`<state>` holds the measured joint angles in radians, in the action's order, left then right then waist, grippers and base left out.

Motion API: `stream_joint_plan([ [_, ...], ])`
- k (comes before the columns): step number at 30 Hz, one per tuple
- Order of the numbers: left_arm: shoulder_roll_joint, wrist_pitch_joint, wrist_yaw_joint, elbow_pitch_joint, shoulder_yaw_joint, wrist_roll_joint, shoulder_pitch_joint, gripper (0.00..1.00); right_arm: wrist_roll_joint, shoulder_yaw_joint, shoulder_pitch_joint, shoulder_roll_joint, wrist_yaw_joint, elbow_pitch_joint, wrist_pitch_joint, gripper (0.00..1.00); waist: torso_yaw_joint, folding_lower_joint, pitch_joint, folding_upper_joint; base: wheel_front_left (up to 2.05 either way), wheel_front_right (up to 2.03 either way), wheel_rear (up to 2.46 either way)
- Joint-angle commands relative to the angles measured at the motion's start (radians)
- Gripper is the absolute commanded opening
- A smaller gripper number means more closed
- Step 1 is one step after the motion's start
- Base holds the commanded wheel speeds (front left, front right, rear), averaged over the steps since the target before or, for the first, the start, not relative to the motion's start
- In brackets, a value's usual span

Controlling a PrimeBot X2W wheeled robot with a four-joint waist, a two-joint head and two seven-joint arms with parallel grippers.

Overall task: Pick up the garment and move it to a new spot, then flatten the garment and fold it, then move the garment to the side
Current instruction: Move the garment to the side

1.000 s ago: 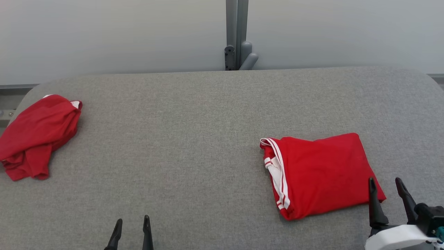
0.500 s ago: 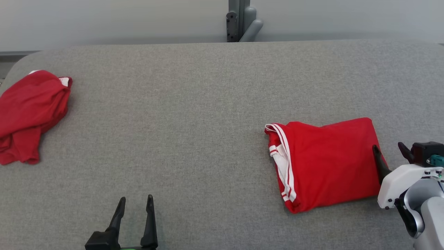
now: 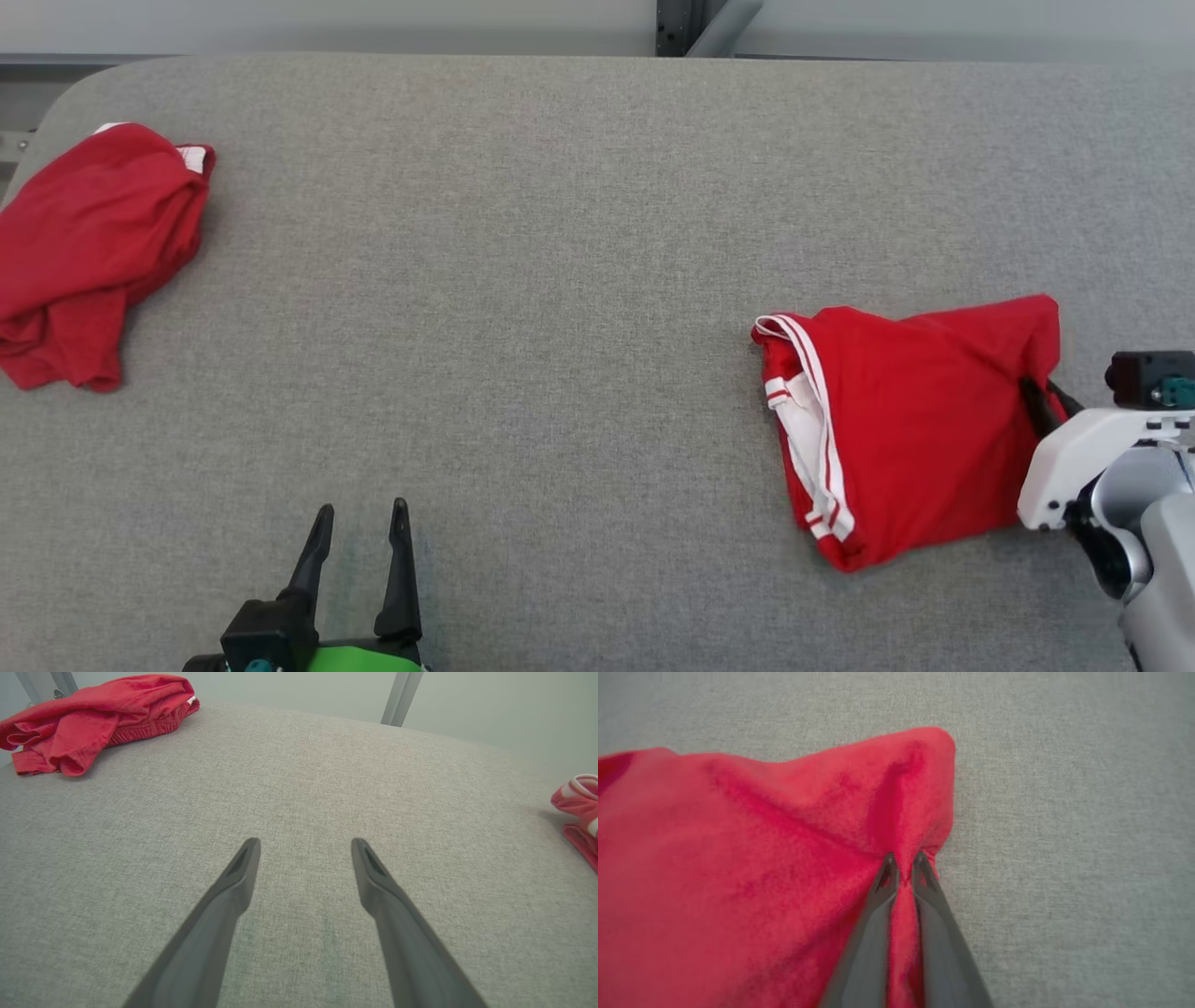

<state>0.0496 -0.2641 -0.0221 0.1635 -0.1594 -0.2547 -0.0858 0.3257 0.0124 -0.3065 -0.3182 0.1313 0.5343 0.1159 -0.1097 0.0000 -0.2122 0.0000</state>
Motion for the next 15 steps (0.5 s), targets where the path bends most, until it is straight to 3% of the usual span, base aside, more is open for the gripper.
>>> stream_joint_plan([
  [1, 0.002, 0.000, -0.002, -0.006, 0.008, -0.001, 0.022, 1.00, 0.020, 0.003, -0.032, -0.028, -0.001, -0.018, -0.008, 0.00, 0.015, 0.0000, -0.020, 0.0000, 0.00, 0.00, 0.00],
  [8, 0.002, 0.000, 0.017, -0.013, 0.020, 0.026, 0.054, 1.00, 0.036, -0.025, -0.112, -0.131, -0.001, -0.057, -0.009, 0.00, 0.056, 0.0000, -0.080, 0.0000, 0.00, 0.00, 0.00],
  [15, 0.002, 0.000, 0.047, -0.015, 0.038, 0.060, 0.108, 1.00, -0.014, -0.170, -0.189, -0.230, -0.001, 0.000, -0.006, 0.00, 0.078, 0.0000, -0.157, 0.0000, 0.00, 0.00, 0.00],
])
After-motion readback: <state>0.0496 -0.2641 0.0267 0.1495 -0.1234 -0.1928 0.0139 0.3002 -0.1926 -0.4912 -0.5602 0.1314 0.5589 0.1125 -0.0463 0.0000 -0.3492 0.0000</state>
